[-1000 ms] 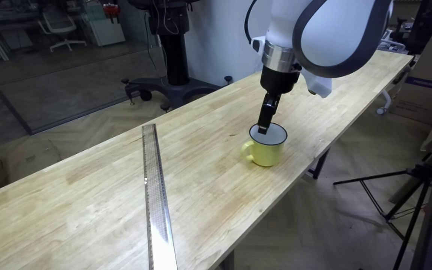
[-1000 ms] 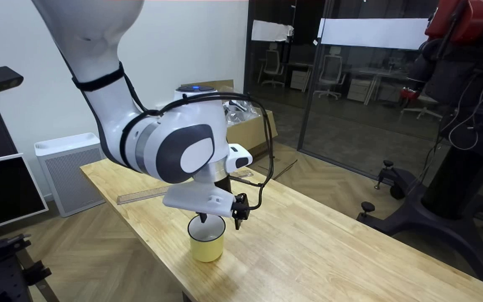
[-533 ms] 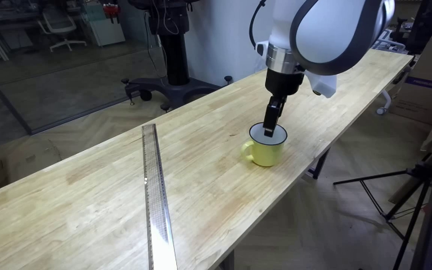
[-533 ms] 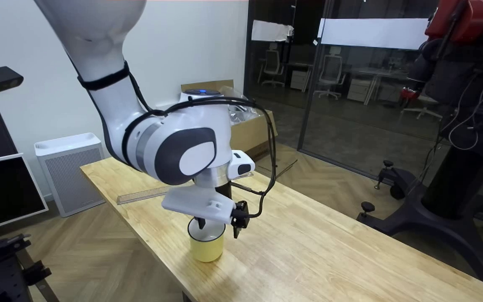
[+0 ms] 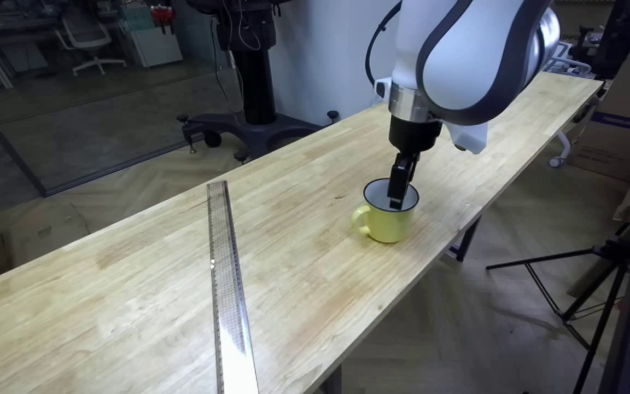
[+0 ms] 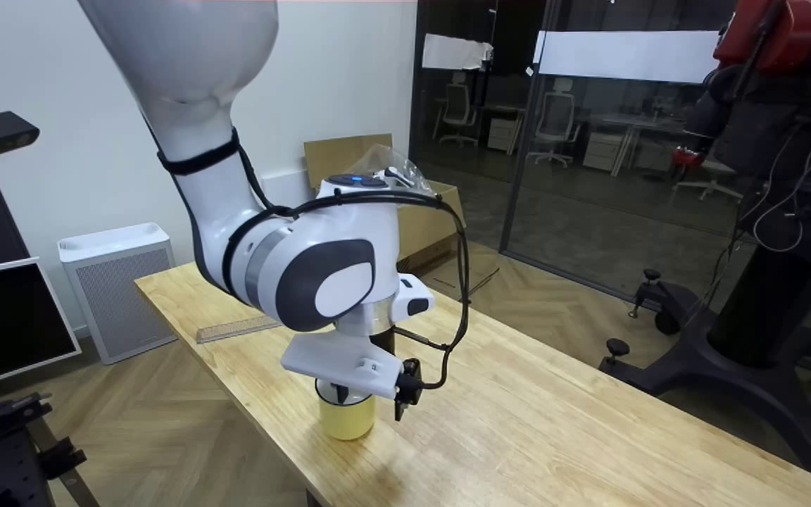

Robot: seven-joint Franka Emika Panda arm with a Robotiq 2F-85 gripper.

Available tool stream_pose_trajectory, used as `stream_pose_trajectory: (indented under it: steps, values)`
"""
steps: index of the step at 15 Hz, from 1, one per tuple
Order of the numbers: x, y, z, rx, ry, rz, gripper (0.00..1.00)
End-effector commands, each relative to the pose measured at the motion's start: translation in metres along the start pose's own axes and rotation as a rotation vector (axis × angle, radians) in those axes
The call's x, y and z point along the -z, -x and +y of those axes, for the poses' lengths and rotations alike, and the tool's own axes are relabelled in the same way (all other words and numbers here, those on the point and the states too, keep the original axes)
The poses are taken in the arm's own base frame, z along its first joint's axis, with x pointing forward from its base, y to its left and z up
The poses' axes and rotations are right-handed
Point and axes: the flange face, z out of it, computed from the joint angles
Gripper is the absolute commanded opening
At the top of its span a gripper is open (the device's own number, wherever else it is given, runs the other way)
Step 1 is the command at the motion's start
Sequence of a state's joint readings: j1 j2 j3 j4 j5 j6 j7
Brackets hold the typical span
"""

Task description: Move the cup slightly forward

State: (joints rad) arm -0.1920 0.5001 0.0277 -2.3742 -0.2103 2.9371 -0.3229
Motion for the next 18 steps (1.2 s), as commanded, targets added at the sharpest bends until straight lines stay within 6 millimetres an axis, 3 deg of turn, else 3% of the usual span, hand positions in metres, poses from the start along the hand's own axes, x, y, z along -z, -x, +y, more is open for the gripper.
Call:
stream_pose_trajectory:
  steps: [1, 10, 13, 16, 17, 18]
  values:
    - [-0.013, -0.010, 0.005, -0.008, -0.008, 0.017, 0.67]
    - [-0.018, -0.022, -0.002, 0.048, 0.006, 0.080, 0.05]
    - [-0.018, -0.023, -0.005, 0.075, 0.001, 0.081, 0.00]
    - [-0.018, -0.023, -0.006, 0.101, 0.003, 0.080, 0.02]
    - [-0.018, -0.020, -0.007, 0.080, 0.000, 0.062, 0.09]
    - [-0.018, -0.020, -0.008, 0.086, 0.000, 0.063, 0.09]
